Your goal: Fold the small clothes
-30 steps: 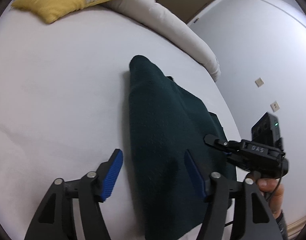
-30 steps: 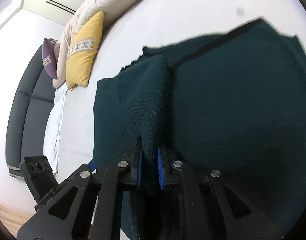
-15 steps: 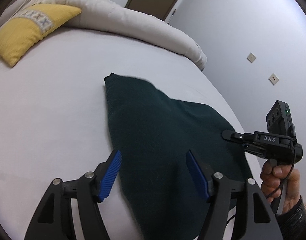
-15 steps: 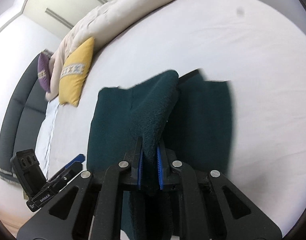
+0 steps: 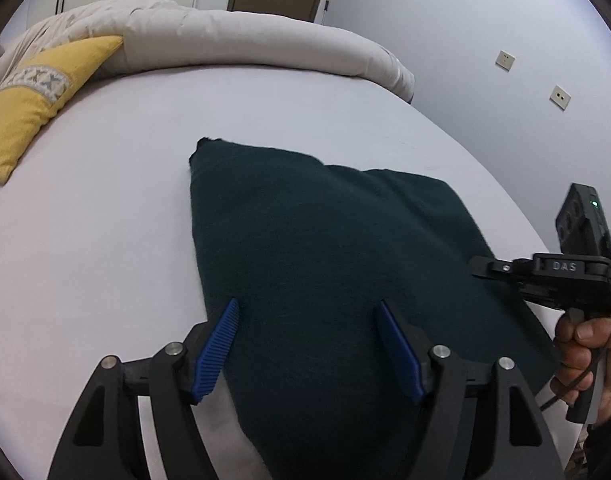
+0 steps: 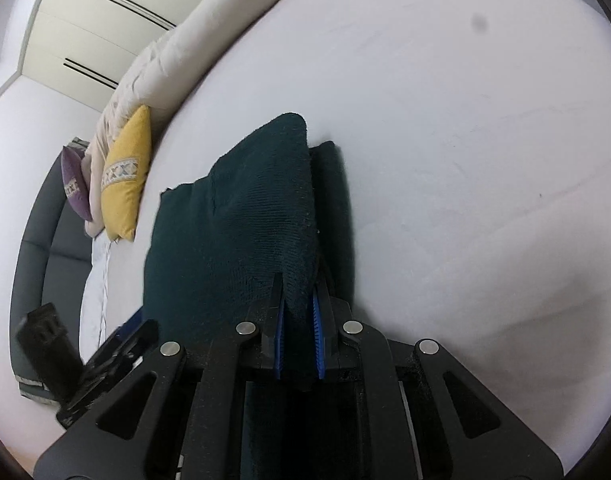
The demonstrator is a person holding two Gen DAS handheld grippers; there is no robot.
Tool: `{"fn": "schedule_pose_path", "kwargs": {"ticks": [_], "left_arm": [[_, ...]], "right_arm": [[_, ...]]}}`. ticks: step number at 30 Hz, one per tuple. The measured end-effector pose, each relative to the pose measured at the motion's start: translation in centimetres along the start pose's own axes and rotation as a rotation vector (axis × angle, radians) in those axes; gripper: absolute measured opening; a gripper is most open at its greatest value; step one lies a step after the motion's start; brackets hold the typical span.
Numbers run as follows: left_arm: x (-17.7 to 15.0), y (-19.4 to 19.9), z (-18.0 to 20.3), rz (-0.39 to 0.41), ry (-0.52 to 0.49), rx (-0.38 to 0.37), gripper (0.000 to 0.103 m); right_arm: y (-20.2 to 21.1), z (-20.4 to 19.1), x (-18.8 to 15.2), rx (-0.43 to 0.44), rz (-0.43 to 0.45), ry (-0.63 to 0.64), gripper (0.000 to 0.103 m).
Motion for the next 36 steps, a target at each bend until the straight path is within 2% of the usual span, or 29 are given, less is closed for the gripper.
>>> {"fn": "schedule_pose_path", "kwargs": {"ticks": [8, 12, 14, 15, 16, 17, 19, 20, 22, 24, 25, 26, 27, 28, 30, 31, 36], "left_arm": [[0.0, 1.0, 0.7, 0.017, -0.023, 0.006, 0.074], [-0.4, -0.1, 0.6, -0.011, -0.032, 0.015, 0.078], [-0.4, 0.1, 0.5, -0.016, -0.039, 0.017, 0.078], [-0.3, 0.5, 0.4, -0.015, -0.041, 0.018, 0.077], [-0.1, 1.1, 0.2, -0.01, -0.033, 0.029, 0.072], [0.3, 2.1, -0.1, 0.011, -0.016, 0.034, 0.063], [1.7, 4.3, 0.0, 0.089, -0.006, 0.024, 0.062], [2.3, 4.8, 0.5, 0.107, -0.021, 0.022, 0.062], [3.4, 4.6, 1.9, 0.107, -0.068, 0.007, 0.062], [3.6, 2.5, 2.7, 0.047, -0.105, 0.004, 0.062], [3.0, 0.3, 2.5, -0.021, -0.103, 0.017, 0.062], [2.3, -1.0, 2.2, -0.061, -0.103, 0.026, 0.063], [1.9, -1.9, 2.0, -0.066, -0.112, 0.033, 0.065], [1.5, -2.0, 2.0, -0.038, -0.131, 0.034, 0.066], [1.4, -1.9, 2.1, -0.036, -0.139, 0.039, 0.066], [1.5, -2.0, 2.2, -0.04, -0.14, 0.039, 0.066], [1.1, -3.1, 2.1, -0.034, -0.172, 0.029, 0.07]], "right_arm": [[2.0, -2.3, -1.6, -0.021, 0.053, 0.008, 0.009], [-0.1, -0.4, -1.9, -0.036, 0.02, -0.008, 0.01], [0.0, 0.0, -2.0, 0.0, 0.032, -0.021, 0.012], [0.6, -0.2, -2.3, -0.001, 0.043, -0.026, 0.018], [1.3, -0.2, -2.4, -0.022, 0.055, -0.032, 0.028], [2.3, -0.2, -2.6, -0.045, 0.071, -0.044, 0.031], [5.3, -1.1, -3.1, -0.078, 0.136, -0.026, 0.031], [6.4, -2.3, -3.5, -0.063, 0.165, 0.012, 0.031], [7.7, -5.0, -4.8, 0.034, 0.158, 0.07, 0.031], [7.2, -6.5, -6.0, 0.079, 0.107, 0.118, 0.031], [6.3, -6.5, -6.7, 0.065, 0.072, 0.139, 0.031], [5.3, -6.0, -7.3, 0.037, 0.041, 0.139, 0.031], [3.7, -4.5, -8.1, -0.017, -0.01, 0.117, 0.03], [3.0, -3.4, -8.7, -0.025, -0.032, 0.101, 0.023], [3.4, -1.8, -9.5, 0.052, -0.008, 0.078, 0.018], [3.5, -1.3, -9.8, 0.061, -0.002, 0.068, 0.012], [4.2, -0.7, -12.2, 0.043, 0.012, 0.096, 0.01]]}}
Point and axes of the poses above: each gripper's, at about its wrist camera, not at the fingertips, and y roughly against the way its jaws point, z to its right, x to its top, the point moved 5 cm from there along -y, roughly the way its jaws point, and after that the axes turned 4 degrees about -y, right-handed, at the moved point
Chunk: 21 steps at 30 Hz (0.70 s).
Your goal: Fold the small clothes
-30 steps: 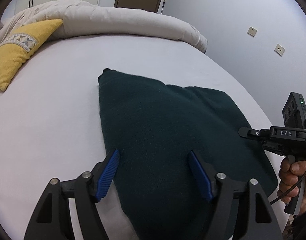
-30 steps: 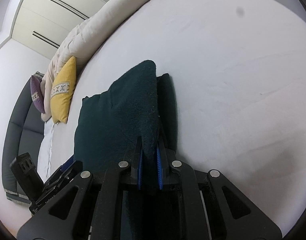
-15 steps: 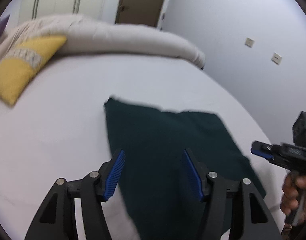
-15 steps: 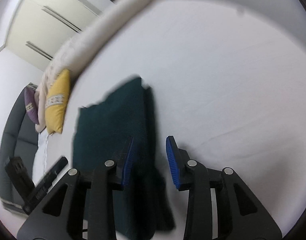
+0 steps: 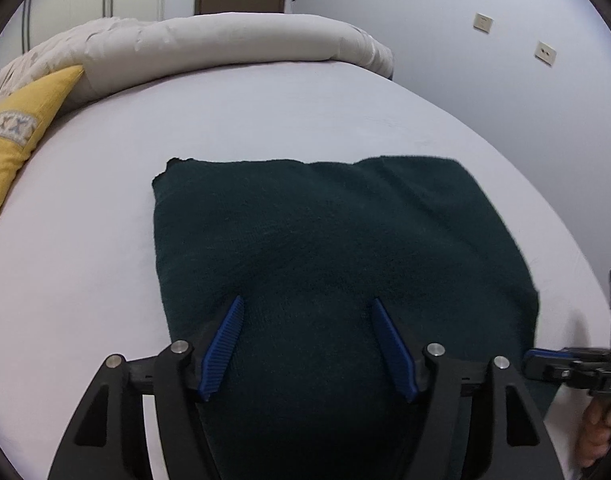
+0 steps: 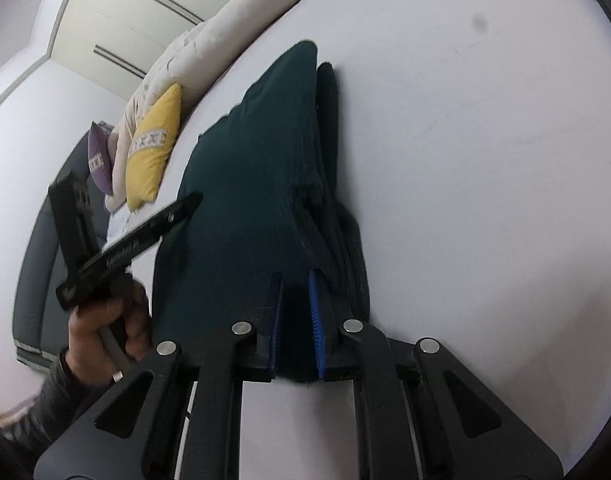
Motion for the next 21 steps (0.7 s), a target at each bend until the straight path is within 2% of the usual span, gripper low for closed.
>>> {"fn": "schedule_pose_path", "kwargs": {"ticks": [4, 6, 7, 9, 11, 12, 15, 16, 19, 21], "left_arm": [[0.6, 0.3, -0.6, -0.034, 0.016, -0.044, 0.069], [1.2, 1.7, -1.0, -0.044, 0.055, -0.053, 0.06], [1.6, 2.5, -1.3, -0.026, 0.076, -0.049, 0.054], [2.4, 3.2, -1.4, 0.008, 0.086, -0.05, 0.054], [2.8, 2.4, -1.0, -0.003, 0.056, -0.045, 0.053], [2.6, 1.3, -0.9, -0.024, 0.041, -0.035, 0.053], [2.2, -0.3, -1.1, -0.03, 0.061, -0.049, 0.056], [2.2, -0.5, -1.1, -0.032, 0.067, -0.056, 0.057], [2.4, -1.2, -1.2, -0.06, 0.066, -0.068, 0.058], [2.6, -1.7, -1.3, -0.075, 0.067, -0.074, 0.058]], "right_arm": [[0.2, 0.0, -0.7, -0.008, -0.013, -0.015, 0.01], [1.2, -0.7, -0.8, -0.024, -0.027, -0.011, 0.01], [1.7, -1.2, -0.4, -0.023, -0.025, -0.005, 0.015], [3.2, -1.9, 1.0, -0.004, 0.003, -0.001, 0.018], [3.7, -2.5, 3.3, 0.029, 0.029, -0.008, 0.024], [3.4, -2.7, 4.3, 0.045, 0.031, -0.008, 0.028], [0.6, -4.6, 7.6, 0.108, 0.01, -0.01, 0.028], [-0.6, -4.9, 8.5, 0.109, -0.001, -0.017, 0.034], [-4.6, -5.0, 11.2, -0.004, -0.046, -0.004, 0.038], [-6.0, -3.9, 13.0, -0.011, -0.05, -0.057, 0.038]]}}
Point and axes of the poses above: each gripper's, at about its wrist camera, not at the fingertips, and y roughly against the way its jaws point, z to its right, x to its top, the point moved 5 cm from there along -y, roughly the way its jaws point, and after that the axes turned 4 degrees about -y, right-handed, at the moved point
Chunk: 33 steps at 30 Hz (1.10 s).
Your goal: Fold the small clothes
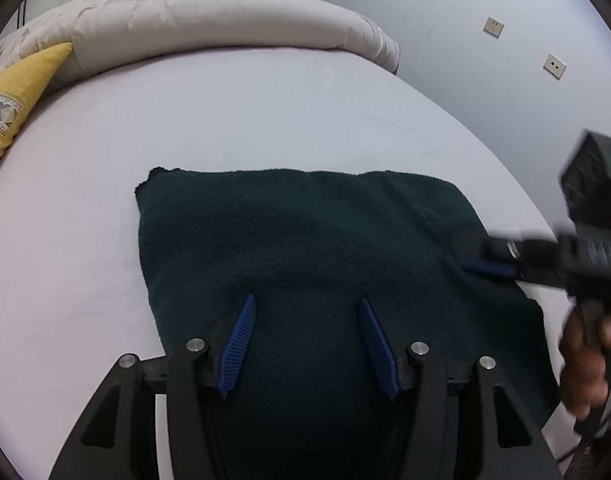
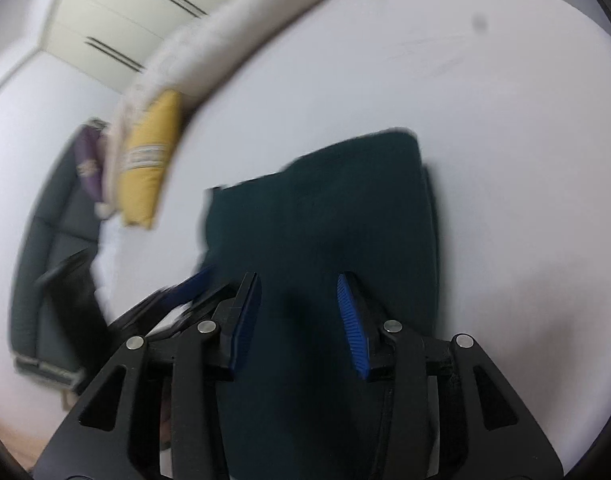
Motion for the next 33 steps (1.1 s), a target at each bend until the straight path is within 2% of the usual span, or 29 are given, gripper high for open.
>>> {"fn": "schedule_pose_path", "kwargs": {"ticks": [5, 8, 10, 12, 14, 17, 19, 21, 22, 24, 26, 29, 33], "left_arm": [[0.1, -0.7, 0.4, -0.005, -0.011, 0.019, 0.06], [-0.2, -0.7, 0.3, -0.009, -0.006, 0.014, 0.06], [-0.3, -0.6, 0.3, -0.007, -0.008, 0.013, 0.06], [-0.3, -0.6, 0.3, -0.003, -0.006, 0.012, 0.06], [-0.4, -0.6, 0.3, 0.003, -0.005, 0.013, 0.06], [-0.5, -0.6, 0.3, 0.011, -0.007, 0.019, 0.06], [-0.6, -0.6, 0.3, 0.016, -0.008, 0.02, 0.06], [-0.7, -0.4, 0.2, 0.021, -0.008, 0.018, 0.06], [-0.8, -0.4, 0.2, 0.024, -0.009, 0.019, 0.06], [-2.1, 0.8, -0.1, 0.029, -0.008, 0.021, 0.06], [-2.4, 0.9, -0.2, 0.036, -0.008, 0.018, 0.06], [-2.6, 1.2, -0.4, 0.057, -0.003, 0.0, 0.06], [-3.3, 3.7, -1.6, 0.092, 0.076, -0.097, 0.059]], "right_arm": [[0.3, 1.8, 3.0, 0.044, 0.043, -0.084, 0.034], [0.9, 4.1, 4.3, 0.014, 0.114, -0.136, 0.034], [1.4, 5.7, 4.5, 0.028, 0.142, -0.19, 0.034], [2.3, 7.0, 4.4, -0.085, 0.17, -0.189, 0.039], [3.7, 8.0, 3.8, -0.069, 0.197, -0.215, 0.039], [6.0, 8.2, 2.9, -0.089, 0.228, -0.189, 0.041], [7.7, 7.3, 1.8, -0.078, 0.238, -0.14, 0.051], [9.1, 6.0, 0.1, -0.034, 0.229, -0.092, 0.057], [9.2, 5.5, -0.3, -0.025, 0.22, -0.069, 0.069], [8.8, 4.1, -1.7, -0.016, 0.194, -0.021, 0.077], [6.8, 2.8, -2.6, -0.013, 0.121, 0.019, 0.077], [5.0, 2.9, -4.3, -0.028, 0.053, 0.033, 0.077], [3.6, 2.3, -5.6, -0.027, 0.03, 0.066, 0.071]]}}
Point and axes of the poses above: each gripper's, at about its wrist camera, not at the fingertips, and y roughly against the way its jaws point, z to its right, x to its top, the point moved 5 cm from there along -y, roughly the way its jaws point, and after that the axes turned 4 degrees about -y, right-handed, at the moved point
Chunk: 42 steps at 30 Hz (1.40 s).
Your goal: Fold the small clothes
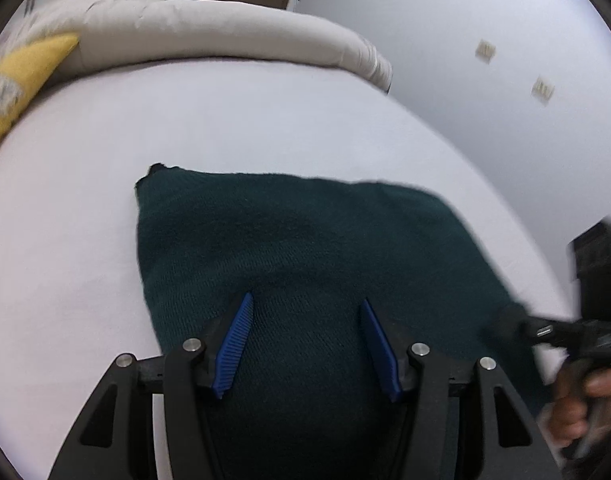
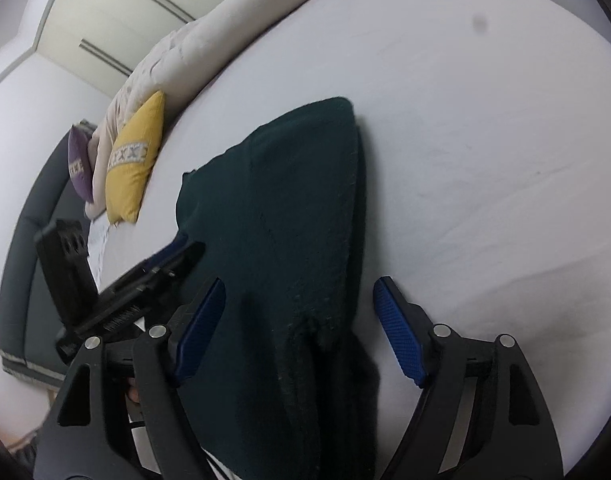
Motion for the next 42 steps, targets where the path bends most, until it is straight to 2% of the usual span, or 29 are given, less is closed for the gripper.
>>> {"fn": "schedule_pose_path", "kwargs": {"ticks": [2, 4, 6, 10, 12, 14, 15, 16, 20, 22, 28, 30, 33, 34, 37, 42], "left_arm": [[-0.5, 2.8, -1.1, 0.045, 0.093, -0.027, 0.059], [-1.5, 5.4, -2.6, 0.108, 0.183, -0.019, 0.069], [-2.8, 6.7, -3.8, 0.122, 0.246, -0.029, 0.071], [-4.8, 5.3, -4.3, 0.029, 0.281, -0.046, 0.071], [-4.7, 3.4, -3.6, -0.03, 0.305, -0.085, 0.076], [-5.1, 2.3, -3.2, -0.068, 0.292, -0.093, 0.08], [-5.0, 2.0, -3.1, -0.07, 0.283, -0.091, 0.079], [-4.6, 1.6, -3.2, -0.077, 0.288, -0.096, 0.079], [-3.9, 0.7, -3.0, -0.111, 0.272, -0.079, 0.066], [-3.8, 0.6, -2.7, -0.119, 0.252, -0.064, 0.061], [-3.3, 0.5, -2.5, -0.153, 0.221, -0.019, 0.051], [-3.1, 0.9, -2.1, -0.163, 0.199, -0.002, 0.042], [-3.1, 2.7, -1.2, -0.162, 0.138, 0.052, 0.037], [-3.3, 3.7, -0.8, -0.156, 0.113, 0.074, 0.036], [-4.0, 6.8, -0.4, -0.134, 0.08, 0.094, 0.035], [-5.7, 14.4, -0.8, -0.08, 0.026, 0.121, 0.035]], "right_arm": [[-0.4, 0.0, -0.2, 0.018, -0.016, -0.016, 0.069], [-0.1, 0.7, -0.4, 0.04, -0.018, -0.038, 0.068], [0.2, 1.2, -0.8, 0.064, -0.024, -0.053, 0.068], [-0.3, 1.4, -1.3, 0.068, -0.043, -0.067, 0.069], [-0.7, 1.7, -1.4, 0.066, -0.051, -0.084, 0.065], [-1.1, 2.0, -1.3, 0.046, -0.065, -0.092, 0.055], [-1.3, 2.4, -1.2, 0.031, -0.077, -0.096, 0.046], [-1.5, 2.7, -1.2, 0.036, -0.089, -0.105, 0.041], [-2.8, 2.5, -0.8, 0.037, -0.111, -0.114, 0.032], [-3.4, 1.8, -0.7, -0.027, -0.113, -0.067, 0.027], [-3.9, -1.3, -1.0, -0.218, -0.092, 0.098, 0.022], [-3.9, -3.0, -1.3, -0.323, -0.072, 0.181, 0.021], [-3.2, -5.4, -1.9, -0.433, -0.032, 0.267, 0.02], [-2.7, -6.0, -2.1, -0.444, -0.017, 0.279, 0.019], [-0.7, -8.6, -3.1, -0.423, 0.02, 0.31, 0.018], [2.8, -14.5, -7.6, -0.365, 0.062, 0.402, 0.018]]}}
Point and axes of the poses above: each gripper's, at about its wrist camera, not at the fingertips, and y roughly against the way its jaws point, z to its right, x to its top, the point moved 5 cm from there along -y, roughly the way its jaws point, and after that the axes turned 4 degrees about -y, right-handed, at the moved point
